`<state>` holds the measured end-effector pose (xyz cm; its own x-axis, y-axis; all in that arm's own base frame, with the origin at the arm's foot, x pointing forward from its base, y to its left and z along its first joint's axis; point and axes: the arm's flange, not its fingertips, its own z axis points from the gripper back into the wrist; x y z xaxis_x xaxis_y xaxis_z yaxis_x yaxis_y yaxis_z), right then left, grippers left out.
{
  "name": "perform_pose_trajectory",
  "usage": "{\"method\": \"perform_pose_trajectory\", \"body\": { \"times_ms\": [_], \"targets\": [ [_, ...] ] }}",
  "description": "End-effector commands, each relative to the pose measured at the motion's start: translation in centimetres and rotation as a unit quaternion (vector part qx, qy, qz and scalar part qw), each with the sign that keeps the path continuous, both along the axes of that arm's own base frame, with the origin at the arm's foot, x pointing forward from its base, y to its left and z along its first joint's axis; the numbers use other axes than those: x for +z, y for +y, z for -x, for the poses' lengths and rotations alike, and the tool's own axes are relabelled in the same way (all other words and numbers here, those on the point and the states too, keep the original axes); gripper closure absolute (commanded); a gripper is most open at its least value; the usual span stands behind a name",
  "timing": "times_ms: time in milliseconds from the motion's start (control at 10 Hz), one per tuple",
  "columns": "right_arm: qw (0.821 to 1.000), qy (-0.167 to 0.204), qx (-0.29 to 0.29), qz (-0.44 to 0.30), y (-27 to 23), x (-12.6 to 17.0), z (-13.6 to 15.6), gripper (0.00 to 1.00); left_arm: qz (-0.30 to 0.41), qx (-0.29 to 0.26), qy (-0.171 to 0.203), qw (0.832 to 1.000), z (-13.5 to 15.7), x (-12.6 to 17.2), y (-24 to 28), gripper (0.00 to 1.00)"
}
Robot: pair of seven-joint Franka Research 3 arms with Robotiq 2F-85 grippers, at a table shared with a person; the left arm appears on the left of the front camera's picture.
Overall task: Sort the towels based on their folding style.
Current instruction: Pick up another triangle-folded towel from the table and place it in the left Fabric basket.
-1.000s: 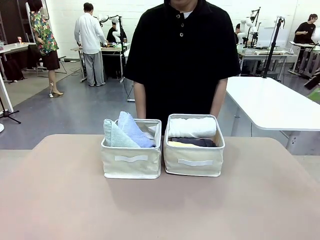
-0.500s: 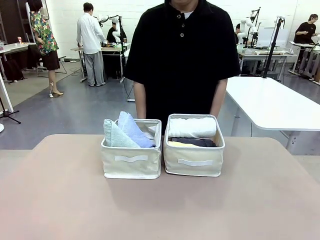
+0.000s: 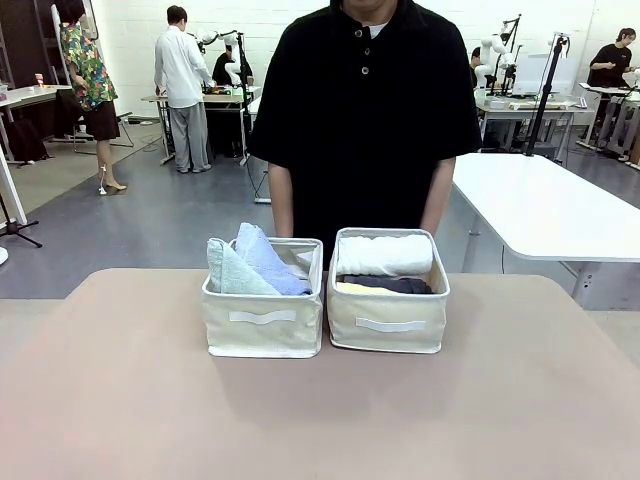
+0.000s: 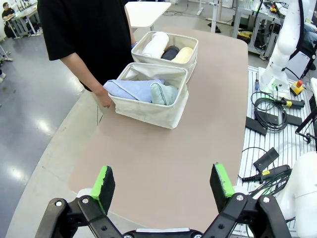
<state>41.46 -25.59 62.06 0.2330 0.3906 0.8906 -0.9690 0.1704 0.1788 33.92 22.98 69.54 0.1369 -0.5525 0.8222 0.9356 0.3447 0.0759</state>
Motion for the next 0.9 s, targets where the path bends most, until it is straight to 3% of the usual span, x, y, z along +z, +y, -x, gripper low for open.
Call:
{"method": "perform_pose_trajectory", "body": {
  "times_ms": [0, 800],
  "targets": [
    [1.0, -0.002, 0.002, 0.001, 0.52, -0.56, 0.31, 0.0, 0.005, -0.002, -0.006, 1.0, 0.14, 0.09, -0.08, 0.0],
    [1.0, -0.002, 0.002, 0.001, 0.52, -0.56, 0.31, 0.0, 0.005, -0.002, -0.006, 1.0, 0.14, 0.09, -0.08, 0.0]
  ]
}}
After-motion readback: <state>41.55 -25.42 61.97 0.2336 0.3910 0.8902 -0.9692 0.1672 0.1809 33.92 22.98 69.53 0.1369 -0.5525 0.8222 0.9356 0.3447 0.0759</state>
